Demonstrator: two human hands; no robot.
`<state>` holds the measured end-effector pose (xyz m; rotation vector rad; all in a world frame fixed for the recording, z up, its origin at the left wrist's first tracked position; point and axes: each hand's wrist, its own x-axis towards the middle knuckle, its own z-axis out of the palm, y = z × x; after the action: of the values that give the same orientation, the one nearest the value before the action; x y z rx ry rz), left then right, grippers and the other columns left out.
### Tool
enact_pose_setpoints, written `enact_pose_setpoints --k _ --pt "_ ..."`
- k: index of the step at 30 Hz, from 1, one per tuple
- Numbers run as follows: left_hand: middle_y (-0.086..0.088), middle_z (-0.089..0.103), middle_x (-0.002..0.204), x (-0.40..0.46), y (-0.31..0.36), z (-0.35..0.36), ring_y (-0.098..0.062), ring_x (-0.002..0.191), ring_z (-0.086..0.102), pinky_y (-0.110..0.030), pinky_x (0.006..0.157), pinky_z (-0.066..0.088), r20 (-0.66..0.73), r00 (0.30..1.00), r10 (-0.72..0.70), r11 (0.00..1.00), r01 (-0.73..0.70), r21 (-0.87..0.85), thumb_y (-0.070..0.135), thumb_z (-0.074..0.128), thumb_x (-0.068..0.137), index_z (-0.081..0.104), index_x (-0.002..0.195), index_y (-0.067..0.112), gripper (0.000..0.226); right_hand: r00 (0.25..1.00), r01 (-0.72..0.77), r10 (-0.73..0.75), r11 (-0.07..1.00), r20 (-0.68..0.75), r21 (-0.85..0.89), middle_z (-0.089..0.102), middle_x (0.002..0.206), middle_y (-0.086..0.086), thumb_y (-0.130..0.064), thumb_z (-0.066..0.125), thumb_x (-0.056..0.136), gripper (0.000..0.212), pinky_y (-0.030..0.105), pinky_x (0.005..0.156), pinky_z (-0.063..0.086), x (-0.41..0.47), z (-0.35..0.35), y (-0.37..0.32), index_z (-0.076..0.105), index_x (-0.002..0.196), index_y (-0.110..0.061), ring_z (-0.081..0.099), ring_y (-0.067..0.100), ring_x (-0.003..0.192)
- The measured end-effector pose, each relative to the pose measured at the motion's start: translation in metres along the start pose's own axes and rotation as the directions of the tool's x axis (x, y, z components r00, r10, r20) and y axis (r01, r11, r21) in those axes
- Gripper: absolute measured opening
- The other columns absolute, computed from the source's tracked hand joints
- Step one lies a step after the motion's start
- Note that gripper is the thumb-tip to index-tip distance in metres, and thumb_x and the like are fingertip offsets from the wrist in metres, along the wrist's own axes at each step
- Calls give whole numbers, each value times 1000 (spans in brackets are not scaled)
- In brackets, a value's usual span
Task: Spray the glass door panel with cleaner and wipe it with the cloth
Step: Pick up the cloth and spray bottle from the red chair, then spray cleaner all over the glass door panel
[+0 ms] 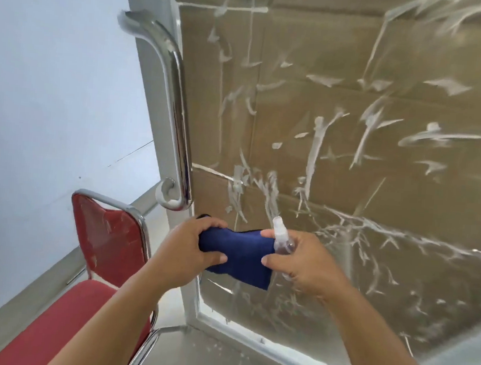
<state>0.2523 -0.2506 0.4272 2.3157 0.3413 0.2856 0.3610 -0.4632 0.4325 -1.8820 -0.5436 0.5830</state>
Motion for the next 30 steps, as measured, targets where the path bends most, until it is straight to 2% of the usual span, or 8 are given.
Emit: enact_pose_setpoints --k 3,7,11,17,19,24,27,30 --pt "12 54 103 12 16 11 -7 91 54 -20 77 40 -44 996 77 992 -72 108 22 81 73 67 90 32 23 996 16 -23 997 -91 -77 72 73 2 -4 68 83 21 20 58 47 -4 -17 -11 77 89 -22 60 8 62" --pt "21 42 115 20 40 21 -5 108 41 -26 90 38 -14 981 195 960 -188 205 34 70 67 58 81 35 18 995 33 -35 999 -92 -14 69 72 10 -1 63 82 21 28 61 46 -10 -43 -30 76 83 -18 59 13 65" --pt "11 64 81 25 77 28 -4 71 57 -29 67 49 121 972 200 980 -199 -16 27 73 77 56 87 29 19 993 99 -92 989 -72 106 68 69 2 2 64 80 24 24 65 50 -18 -63 -51 75 75 -18 62 10 67" --pt "4 66 75 42 117 30 -13 67 59 -38 67 49 7 959 282 947 -278 -160 38 70 86 63 87 25 14 982 121 -69 946 -178 302 70 90 -4 -14 73 91 25 26 74 57 -21 -89 -67 63 111 -24 70 9 81" --pt "7 64 69 50 128 23 -8 62 56 -27 61 45 -79 955 287 939 -297 -174 30 71 87 60 79 32 14 954 189 -112 944 -277 269 70 95 0 -26 77 90 30 33 80 60 -26 -100 -77 57 112 -21 70 13 86" --pt "2 69 72 71 177 -16 -8 62 62 -20 59 47 -154 931 332 906 -360 -221 25 72 86 63 80 38 16 801 477 -304 844 -515 244 67 74 2 -41 91 59 43 39 65 60 -47 -131 -119 67 89 -23 67 19 68" --pt "0 72 77 85 215 -44 -12 69 68 -30 68 54 -199 907 372 880 -413 -234 29 72 85 67 82 32 6 637 630 -417 766 -649 126 69 77 4 -35 73 75 39 40 66 62 -57 -153 -152 67 112 -25 69 23 67" --pt "0 73 80 96 263 -72 -18 75 70 -47 79 55 -234 877 419 856 -467 -219 33 71 85 69 85 24 10 491 744 -509 668 -707 35 66 77 3 -35 66 80 67 43 63 62 -70 -180 -188 43 140 -50 69 30 63"
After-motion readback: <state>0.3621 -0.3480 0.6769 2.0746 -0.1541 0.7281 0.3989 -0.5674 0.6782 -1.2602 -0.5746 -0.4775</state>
